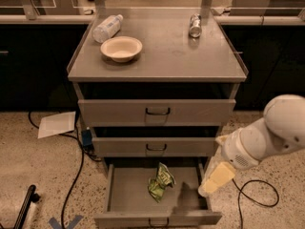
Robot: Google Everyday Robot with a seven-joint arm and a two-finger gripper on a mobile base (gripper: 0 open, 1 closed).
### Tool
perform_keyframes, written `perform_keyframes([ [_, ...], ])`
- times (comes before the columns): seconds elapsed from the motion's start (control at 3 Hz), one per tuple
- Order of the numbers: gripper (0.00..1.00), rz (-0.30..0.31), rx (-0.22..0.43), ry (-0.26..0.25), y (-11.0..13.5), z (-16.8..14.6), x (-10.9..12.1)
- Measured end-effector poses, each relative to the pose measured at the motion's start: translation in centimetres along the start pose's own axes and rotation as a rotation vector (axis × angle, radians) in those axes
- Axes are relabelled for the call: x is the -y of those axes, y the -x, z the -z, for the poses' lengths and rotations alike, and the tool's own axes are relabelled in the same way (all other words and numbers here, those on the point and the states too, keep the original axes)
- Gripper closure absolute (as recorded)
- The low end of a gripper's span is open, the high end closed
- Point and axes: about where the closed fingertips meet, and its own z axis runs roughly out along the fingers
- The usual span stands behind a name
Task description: Pick green jalapeno chip bag from bottom drawer and place on counter
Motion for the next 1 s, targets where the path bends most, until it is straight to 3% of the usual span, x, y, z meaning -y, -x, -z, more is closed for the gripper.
perform_keyframes([
  [0.33,0.0,-0.074,0.081,-0.025,0.1,-6.5,4.5],
  [0.67,0.0,-0.089,0.109,-0.051,0.2,-7.6,5.7],
  [1.0,0.0,-0.118,0.139,-0.043,-0.8,-7.6,2.6],
])
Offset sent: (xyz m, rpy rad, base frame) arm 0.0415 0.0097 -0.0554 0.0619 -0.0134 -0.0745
